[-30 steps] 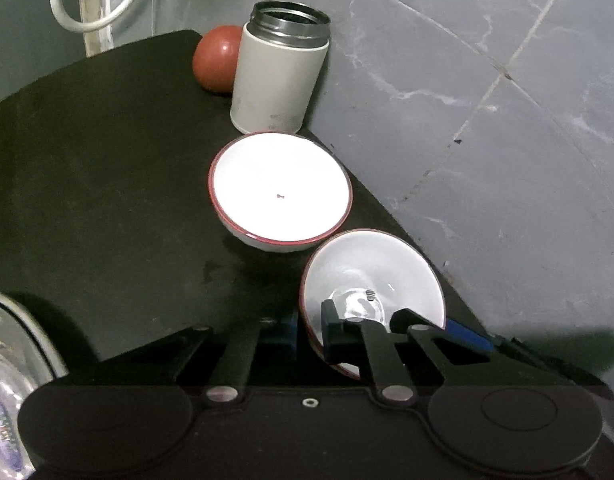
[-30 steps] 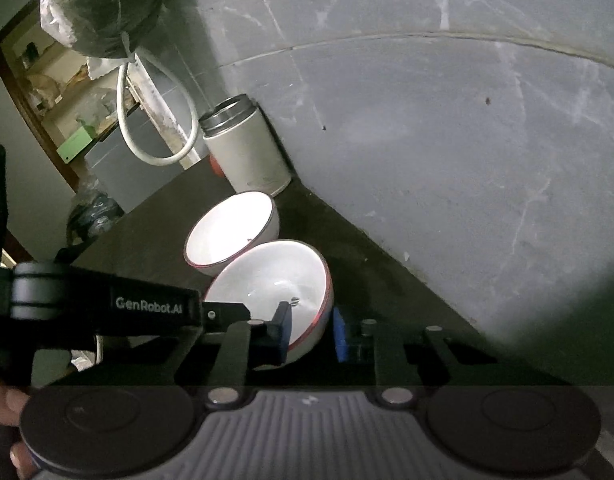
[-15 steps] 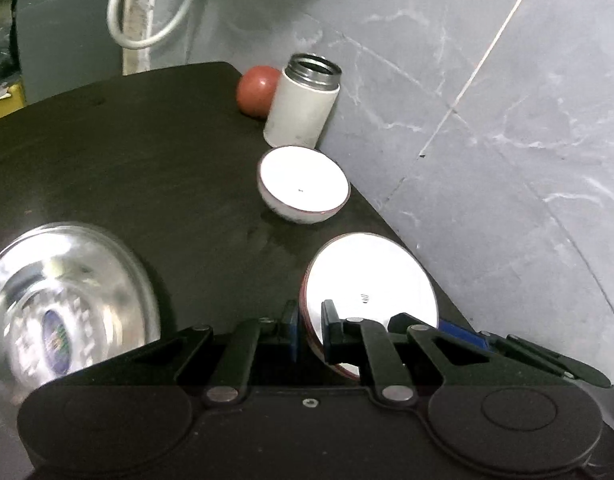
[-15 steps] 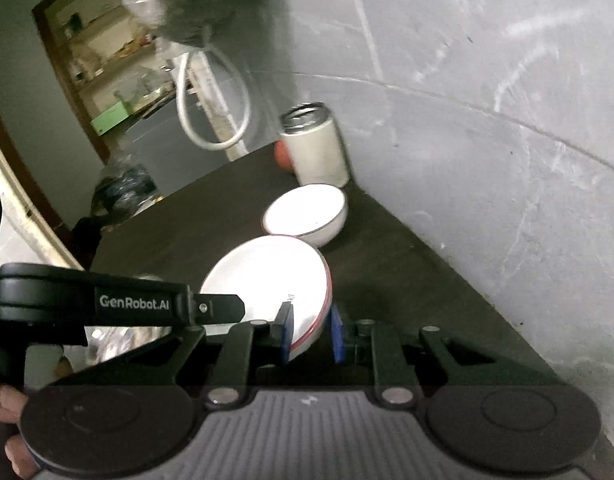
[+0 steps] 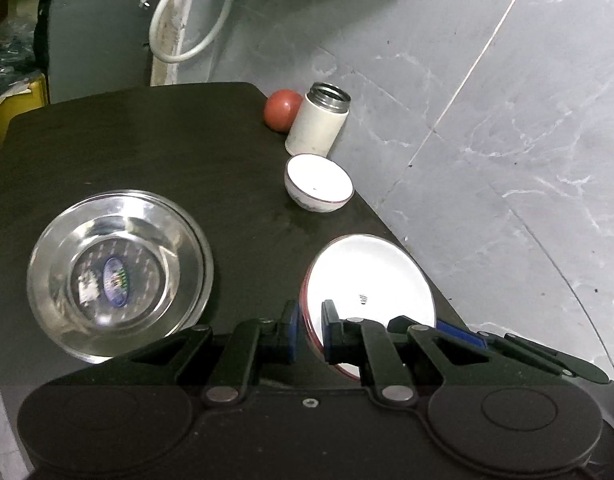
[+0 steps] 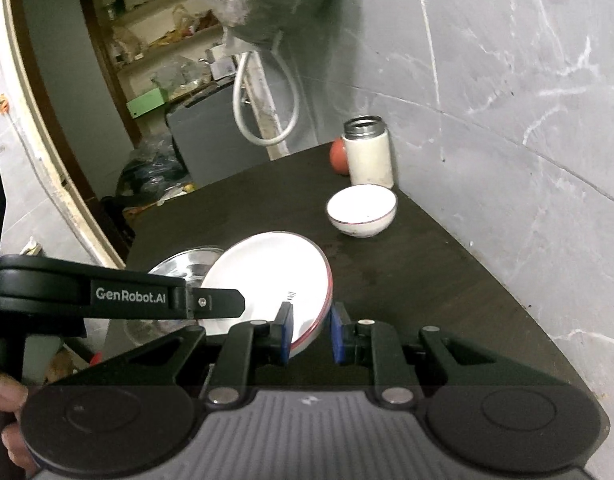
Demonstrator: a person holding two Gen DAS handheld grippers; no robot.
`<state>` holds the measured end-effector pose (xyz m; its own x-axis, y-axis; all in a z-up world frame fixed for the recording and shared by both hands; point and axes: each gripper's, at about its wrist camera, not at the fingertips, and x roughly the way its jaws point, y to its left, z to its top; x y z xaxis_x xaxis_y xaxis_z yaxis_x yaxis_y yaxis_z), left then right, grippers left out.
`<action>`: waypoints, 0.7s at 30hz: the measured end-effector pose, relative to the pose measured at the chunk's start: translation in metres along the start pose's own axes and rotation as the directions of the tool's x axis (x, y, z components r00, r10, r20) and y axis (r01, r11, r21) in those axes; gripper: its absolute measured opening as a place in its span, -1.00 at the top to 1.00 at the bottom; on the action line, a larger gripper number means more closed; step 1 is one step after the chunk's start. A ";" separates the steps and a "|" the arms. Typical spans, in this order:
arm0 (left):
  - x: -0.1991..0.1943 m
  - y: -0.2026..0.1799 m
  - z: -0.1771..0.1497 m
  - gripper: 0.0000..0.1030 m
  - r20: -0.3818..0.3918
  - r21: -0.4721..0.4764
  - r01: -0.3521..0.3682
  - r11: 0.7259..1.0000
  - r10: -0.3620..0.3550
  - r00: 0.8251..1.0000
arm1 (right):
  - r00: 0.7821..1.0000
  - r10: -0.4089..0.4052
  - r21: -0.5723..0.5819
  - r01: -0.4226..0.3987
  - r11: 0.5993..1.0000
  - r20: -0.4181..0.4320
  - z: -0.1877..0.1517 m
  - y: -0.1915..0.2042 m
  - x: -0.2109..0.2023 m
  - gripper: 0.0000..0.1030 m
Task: Organize plates and bowls
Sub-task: 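Lift the white bowl and carry it over the steel bowl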
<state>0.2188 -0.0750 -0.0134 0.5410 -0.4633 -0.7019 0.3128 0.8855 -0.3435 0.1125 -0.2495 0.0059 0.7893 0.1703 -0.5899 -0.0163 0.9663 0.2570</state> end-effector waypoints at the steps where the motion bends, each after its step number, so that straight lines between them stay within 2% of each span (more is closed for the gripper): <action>1: -0.003 0.001 -0.002 0.77 0.005 -0.004 0.002 1.000 -0.002 1.000 | 1.000 0.004 -0.008 -0.004 1.000 0.002 -0.001 0.003 -0.003 0.57; 8: -0.031 0.012 -0.015 0.77 0.040 -0.036 0.006 0.999 -0.004 0.999 | 1.000 0.022 -0.069 -0.022 0.997 0.010 -0.005 0.027 -0.023 0.57; 21: -0.074 0.034 -0.048 0.77 0.074 -0.037 -0.008 0.999 0.011 0.997 | 0.998 0.055 -0.142 -0.052 0.989 0.018 -0.029 0.070 -0.047 0.57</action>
<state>0.1522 -0.0088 -0.0034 0.6005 -0.4546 -0.6578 0.2791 0.8901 -0.3604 0.0565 -0.1841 0.0293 0.7983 0.2194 -0.5608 -0.1440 0.9738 0.1759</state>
